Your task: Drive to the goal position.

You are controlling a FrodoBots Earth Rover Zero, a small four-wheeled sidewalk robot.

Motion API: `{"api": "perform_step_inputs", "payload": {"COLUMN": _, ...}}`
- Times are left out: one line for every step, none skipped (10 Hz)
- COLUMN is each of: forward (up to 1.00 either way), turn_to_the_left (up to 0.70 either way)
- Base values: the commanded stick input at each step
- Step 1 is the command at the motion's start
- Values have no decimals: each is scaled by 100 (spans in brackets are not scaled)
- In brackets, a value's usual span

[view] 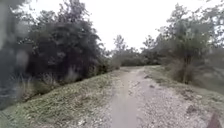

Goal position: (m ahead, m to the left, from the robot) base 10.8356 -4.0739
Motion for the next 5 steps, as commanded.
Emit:
{"api": "perform_step_inputs", "payload": {"forward": 70, "turn_to_the_left": 0}}
{"api": "perform_step_inputs", "payload": {"forward": 70, "turn_to_the_left": 0}}
{"api": "perform_step_inputs", "payload": {"forward": 70, "turn_to_the_left": 0}}
{"api": "perform_step_inputs", "payload": {"forward": 70, "turn_to_the_left": 0}}
{"api": "perform_step_inputs", "payload": {"forward": 70, "turn_to_the_left": 0}}
